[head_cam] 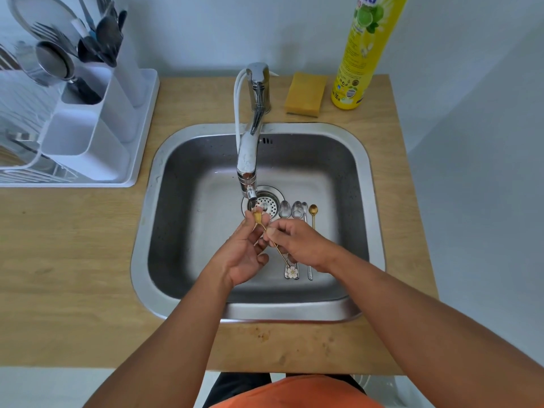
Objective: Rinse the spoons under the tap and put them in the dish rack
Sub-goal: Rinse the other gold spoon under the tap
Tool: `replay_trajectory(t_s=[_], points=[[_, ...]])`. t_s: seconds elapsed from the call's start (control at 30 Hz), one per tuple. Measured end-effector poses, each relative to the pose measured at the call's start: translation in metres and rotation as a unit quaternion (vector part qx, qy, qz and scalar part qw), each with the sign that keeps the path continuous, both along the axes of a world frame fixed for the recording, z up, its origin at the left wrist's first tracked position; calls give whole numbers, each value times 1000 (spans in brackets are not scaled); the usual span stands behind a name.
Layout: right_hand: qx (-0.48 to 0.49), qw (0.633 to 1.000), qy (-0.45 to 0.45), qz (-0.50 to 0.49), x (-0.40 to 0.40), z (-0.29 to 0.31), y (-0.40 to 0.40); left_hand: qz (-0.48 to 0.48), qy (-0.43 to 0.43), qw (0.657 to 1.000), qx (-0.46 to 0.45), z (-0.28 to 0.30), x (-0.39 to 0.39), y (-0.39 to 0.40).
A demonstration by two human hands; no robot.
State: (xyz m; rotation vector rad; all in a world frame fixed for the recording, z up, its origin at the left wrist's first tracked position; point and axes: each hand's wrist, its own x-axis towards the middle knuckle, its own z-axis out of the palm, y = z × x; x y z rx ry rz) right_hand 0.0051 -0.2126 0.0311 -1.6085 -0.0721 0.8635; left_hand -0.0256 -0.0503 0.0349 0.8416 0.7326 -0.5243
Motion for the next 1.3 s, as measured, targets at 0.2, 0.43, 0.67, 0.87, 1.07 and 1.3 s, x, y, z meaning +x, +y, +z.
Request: replay_trajectory(t_s=[0.2,0.43,0.67,0.87,1.07,1.3], points=[[-1,998,-55,14,-5,1,-2,-8,23,1000,10,0,5,0],[-58,993,-96,40,-7,1,-3,-72,59,993,76,8,13,6],[-58,993,-99,22,-9,0,-1,-65,124,988,60,15,18,8],[-78,992,-98,-4,-13,-4,0,-26,117,992,39,14,18,7],[-76,993,-86,-40,-9,-5,4,3,85,993,80,8,13,7],[-81,992,-75,-55,-10,-6,11,32,40,973,223,11,10,-4]])
